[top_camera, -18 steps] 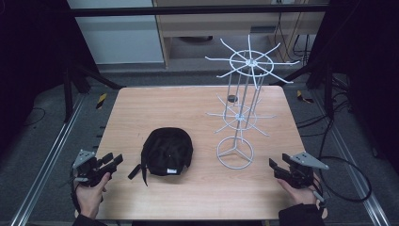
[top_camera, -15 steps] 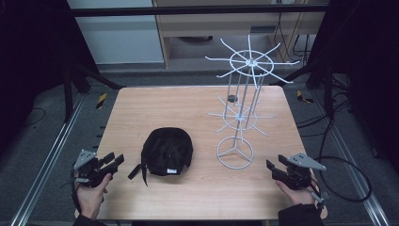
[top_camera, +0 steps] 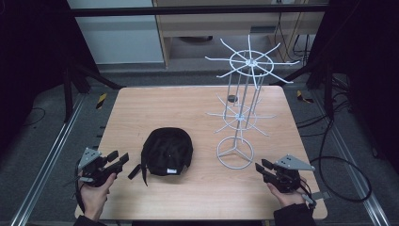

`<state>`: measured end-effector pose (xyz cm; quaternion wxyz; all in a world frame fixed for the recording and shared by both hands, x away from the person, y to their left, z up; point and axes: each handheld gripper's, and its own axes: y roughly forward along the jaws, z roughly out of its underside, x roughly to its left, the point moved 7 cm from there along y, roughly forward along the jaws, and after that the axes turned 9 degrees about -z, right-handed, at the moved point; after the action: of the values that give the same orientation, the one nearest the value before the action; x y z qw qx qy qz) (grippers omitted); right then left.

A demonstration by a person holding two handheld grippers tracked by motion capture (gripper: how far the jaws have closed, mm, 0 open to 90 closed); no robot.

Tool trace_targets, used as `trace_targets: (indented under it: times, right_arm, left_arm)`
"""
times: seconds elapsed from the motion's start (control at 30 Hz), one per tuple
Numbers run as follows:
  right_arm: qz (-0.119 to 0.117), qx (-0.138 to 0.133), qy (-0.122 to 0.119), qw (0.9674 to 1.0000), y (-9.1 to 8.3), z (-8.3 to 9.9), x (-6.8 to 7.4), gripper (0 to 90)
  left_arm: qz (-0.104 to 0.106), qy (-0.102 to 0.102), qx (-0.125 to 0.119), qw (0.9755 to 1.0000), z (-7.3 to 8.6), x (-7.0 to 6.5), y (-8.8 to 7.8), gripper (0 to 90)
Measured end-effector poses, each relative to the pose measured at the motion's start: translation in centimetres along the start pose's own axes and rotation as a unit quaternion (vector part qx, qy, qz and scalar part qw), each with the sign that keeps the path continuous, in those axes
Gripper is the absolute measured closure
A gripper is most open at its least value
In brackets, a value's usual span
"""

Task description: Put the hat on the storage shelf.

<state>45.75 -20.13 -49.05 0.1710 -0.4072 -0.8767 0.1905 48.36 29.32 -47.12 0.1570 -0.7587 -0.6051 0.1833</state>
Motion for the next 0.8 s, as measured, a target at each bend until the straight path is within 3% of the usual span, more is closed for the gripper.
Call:
trace_targets:
  times: [0.3,0.53,0.8]
  right_arm:
    - [-0.029,0.006,-0.014,0.9995,1.5,-0.9,2.4,65.1]
    - [-0.060,0.004,-0.030,0.9977,3.1,-2.2,5.7,64.0]
    - [-0.082,0.002,-0.040,0.9959,4.8,-3.0,8.0,63.2]
  left_arm:
    - [-0.001,0.008,0.000,1.0000,-0.9,-0.6,0.8,52.0]
    - [0.000,0.004,0.003,1.0000,-1.7,-0.8,2.0,55.7]
    - [-0.005,0.011,0.019,0.9998,-2.0,-1.7,4.0,57.9]
